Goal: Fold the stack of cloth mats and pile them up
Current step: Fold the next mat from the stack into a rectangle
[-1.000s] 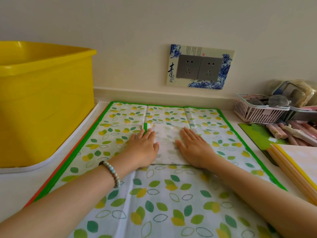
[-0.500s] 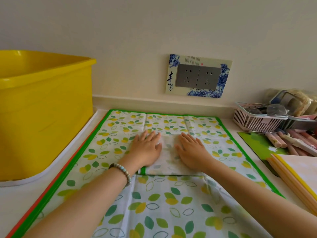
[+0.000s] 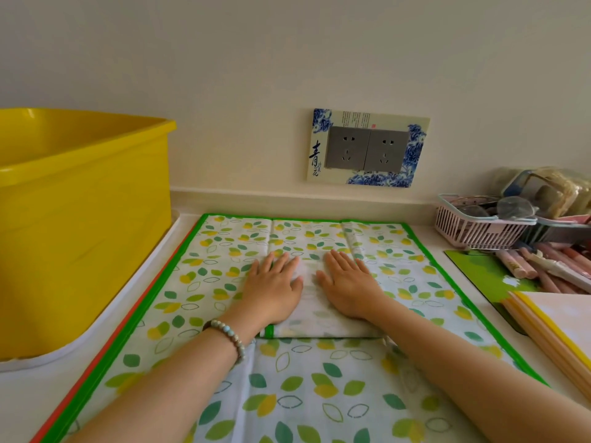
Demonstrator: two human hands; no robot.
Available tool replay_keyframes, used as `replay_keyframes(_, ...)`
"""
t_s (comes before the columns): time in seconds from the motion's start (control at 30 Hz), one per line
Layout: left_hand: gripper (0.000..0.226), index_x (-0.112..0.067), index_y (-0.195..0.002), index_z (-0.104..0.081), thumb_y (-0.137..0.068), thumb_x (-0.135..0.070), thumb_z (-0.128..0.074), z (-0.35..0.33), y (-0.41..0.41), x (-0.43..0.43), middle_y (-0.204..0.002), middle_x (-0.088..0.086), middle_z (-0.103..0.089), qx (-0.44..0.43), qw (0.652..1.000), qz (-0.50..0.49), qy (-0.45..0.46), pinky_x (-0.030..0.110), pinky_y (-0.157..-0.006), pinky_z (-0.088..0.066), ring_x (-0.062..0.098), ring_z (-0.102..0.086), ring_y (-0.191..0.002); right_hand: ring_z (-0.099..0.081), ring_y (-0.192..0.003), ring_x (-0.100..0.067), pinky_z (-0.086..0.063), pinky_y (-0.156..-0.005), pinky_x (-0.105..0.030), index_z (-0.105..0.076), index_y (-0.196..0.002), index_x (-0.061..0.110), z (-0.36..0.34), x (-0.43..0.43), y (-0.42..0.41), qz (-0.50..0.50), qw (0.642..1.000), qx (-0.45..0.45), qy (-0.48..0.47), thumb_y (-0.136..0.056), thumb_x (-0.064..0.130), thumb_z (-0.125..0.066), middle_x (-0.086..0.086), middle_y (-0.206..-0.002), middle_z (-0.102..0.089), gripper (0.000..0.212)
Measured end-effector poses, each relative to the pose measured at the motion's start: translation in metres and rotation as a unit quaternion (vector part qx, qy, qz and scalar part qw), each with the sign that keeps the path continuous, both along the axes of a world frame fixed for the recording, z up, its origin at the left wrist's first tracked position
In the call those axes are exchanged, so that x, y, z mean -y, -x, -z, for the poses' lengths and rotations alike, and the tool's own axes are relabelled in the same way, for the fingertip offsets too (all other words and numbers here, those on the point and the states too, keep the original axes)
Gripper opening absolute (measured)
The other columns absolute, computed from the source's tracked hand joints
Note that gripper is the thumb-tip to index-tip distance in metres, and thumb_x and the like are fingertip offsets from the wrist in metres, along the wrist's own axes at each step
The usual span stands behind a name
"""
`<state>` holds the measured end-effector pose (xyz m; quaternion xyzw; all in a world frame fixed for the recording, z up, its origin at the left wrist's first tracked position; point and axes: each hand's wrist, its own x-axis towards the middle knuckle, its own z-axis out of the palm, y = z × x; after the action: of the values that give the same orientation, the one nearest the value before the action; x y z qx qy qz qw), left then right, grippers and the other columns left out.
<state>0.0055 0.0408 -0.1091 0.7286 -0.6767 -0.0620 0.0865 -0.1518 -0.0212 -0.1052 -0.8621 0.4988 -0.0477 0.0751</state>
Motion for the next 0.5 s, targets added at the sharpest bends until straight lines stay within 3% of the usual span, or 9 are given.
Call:
replay_keyframes(0.17, 0.054, -0.031, -0.151, -0.001, -0.1, -0.045, -0.013, 0.001, -0.002, 0.0, -0.159, -0.007, 0.007, -0.021, 1.0, 0.006, 0.005, 0.04, -0.116, 0.007, 0.016, 0.011, -0.145, 0.002, -0.145, -0.01, 0.004, -0.116, -0.032, -0.001, -0.151, 0.018, -0.003, 0.002, 0.028, 0.036, 0.999, 0.02, -0.025, -0.098, 0.052, -0.016, 0.002, -0.159, 0.001, 0.064)
replay_keyframes(0.27, 0.057, -0.027, -0.152, -0.003, -0.1, -0.047, -0.016, -0.002, -0.004, -0.002, -0.159, -0.006, 0.005, -0.07, 0.997, 0.004, 0.025, 0.038, -0.117, 0.005, 0.015, 0.01, -0.145, -0.018, -0.143, -0.017, -0.014, -0.116, -0.034, -0.013, -0.15, 0.017, -0.01, -0.003, 0.032, 0.061, 0.993, 0.096, -0.037, -0.096, 0.051, -0.033, -0.001, -0.157, -0.019, 0.066)
replay_keyframes(0.37, 0.069, -0.02, -0.152, 0.004, -0.098, -0.053, -0.023, -0.004, -0.009, -0.01, -0.159, -0.001, 0.006, -0.152, 0.987, -0.043, 0.031, 0.036, -0.117, 0.001, 0.018, 0.007, -0.146, -0.048, -0.122, -0.02, -0.04, -0.093, -0.03, -0.034, -0.143, 0.015, -0.021, -0.007, 0.042, 0.108, 0.965, 0.227, -0.072, -0.092, 0.042, -0.052, -0.005, -0.142, -0.045, 0.06)
replay_keyframes(0.5, 0.087, -0.013, -0.151, 0.007, -0.092, -0.056, -0.04, -0.004, -0.016, -0.026, -0.159, 0.006, -0.003, -0.221, 0.97, -0.097, 0.018, 0.041, -0.118, -0.01, 0.023, -0.004, -0.146, -0.057, -0.077, -0.005, -0.043, -0.061, -0.016, -0.057, -0.122, 0.012, -0.031, -0.012, 0.056, 0.135, 0.944, 0.286, -0.096, -0.09, 0.034, -0.06, 0.002, -0.1, -0.061, 0.039)
